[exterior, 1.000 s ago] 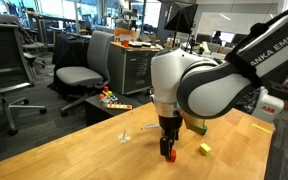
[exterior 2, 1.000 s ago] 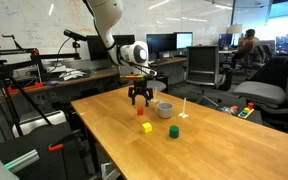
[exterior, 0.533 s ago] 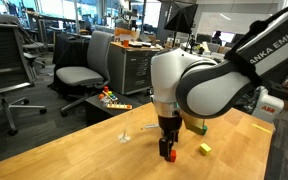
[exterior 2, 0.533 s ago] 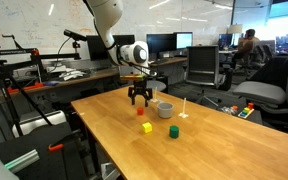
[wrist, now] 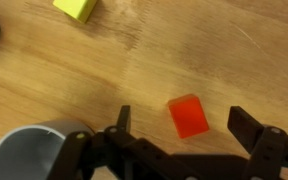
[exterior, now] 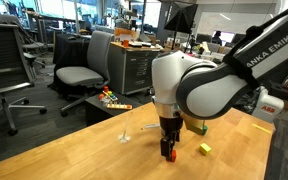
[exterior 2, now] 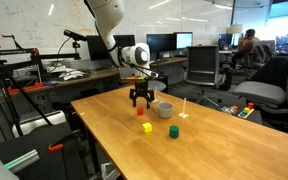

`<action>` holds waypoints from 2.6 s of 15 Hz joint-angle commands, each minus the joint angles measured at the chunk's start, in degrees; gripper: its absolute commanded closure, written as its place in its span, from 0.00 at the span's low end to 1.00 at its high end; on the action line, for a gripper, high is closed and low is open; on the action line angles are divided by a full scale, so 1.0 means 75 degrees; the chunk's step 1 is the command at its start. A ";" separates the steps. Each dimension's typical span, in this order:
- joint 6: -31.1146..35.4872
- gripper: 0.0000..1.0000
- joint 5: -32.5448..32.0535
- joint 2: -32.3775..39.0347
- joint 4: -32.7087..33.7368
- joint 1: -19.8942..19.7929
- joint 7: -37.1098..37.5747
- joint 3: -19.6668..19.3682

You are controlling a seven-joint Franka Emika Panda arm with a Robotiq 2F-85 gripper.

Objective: Put the blocks in the cup

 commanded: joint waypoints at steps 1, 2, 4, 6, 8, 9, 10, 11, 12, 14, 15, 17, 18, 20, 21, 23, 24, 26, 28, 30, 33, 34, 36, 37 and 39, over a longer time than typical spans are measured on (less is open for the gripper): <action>-0.0109 0.00 -0.0236 0.0282 0.0338 0.0106 0.0069 -0.0200; -0.0113 0.00 -0.0265 0.0334 0.0374 0.0113 0.0077 -0.0226; -0.0112 0.00 -0.0354 0.0433 0.0438 0.0132 0.0078 -0.0263; -0.0095 0.00 -0.0410 0.0494 0.0486 0.0146 0.0046 -0.0249; -0.0037 0.26 -0.0473 0.0533 0.0514 0.0187 0.0113 -0.0274; -0.0041 0.32 -0.0478 0.0543 0.0533 0.0191 0.0128 -0.0274; -0.0040 0.42 -0.0476 0.0545 0.0544 0.0200 0.0160 -0.0284; -0.0027 0.49 -0.0472 0.0535 0.0542 0.0205 0.0187 -0.0290; -0.0030 0.58 -0.0469 0.0525 0.0542 0.0207 0.0205 -0.0296; -0.0011 0.73 -0.0461 0.0492 0.0535 0.0201 0.0254 -0.0309; -0.0012 0.80 -0.0442 0.0480 0.0546 0.0193 0.0279 -0.0313; -0.0014 0.92 -0.0406 0.0410 0.0541 0.0178 0.0348 -0.0318; -0.0003 0.90 -0.0381 0.0369 0.0540 0.0169 0.0402 -0.0322; 0.0042 0.91 -0.0363 0.0189 0.0509 0.0152 0.0474 -0.0317; 0.0040 0.91 -0.0358 0.0042 0.0485 0.0148 0.0507 -0.0312; 0.0055 0.91 -0.0362 -0.0252 0.0459 0.0137 0.0553 -0.0304; 0.0038 0.91 -0.0377 -0.0426 0.0465 0.0132 0.0560 -0.0307; 0.0022 0.91 -0.0446 -0.0736 0.0487 0.0136 0.0630 -0.0360; 0.0016 0.91 -0.0505 -0.1002 0.0505 0.0097 0.0709 -0.0447; 0.0032 0.91 -0.0534 -0.1180 0.0479 0.0014 0.0805 -0.0573; 0.0046 0.91 -0.0511 -0.1209 0.0527 -0.0113 0.0941 -0.0736; 0.0045 0.91 -0.0511 -0.1156 0.0540 -0.0131 0.0987 -0.0776; 0.0049 0.91 -0.0475 -0.1089 0.0495 -0.0175 0.1028 -0.0786; 0.0062 0.91 -0.0451 -0.1066 0.0445 -0.0190 0.1040 -0.0767; 0.0073 0.91 -0.0406 -0.1031 0.0354 -0.0198 0.1092 -0.0735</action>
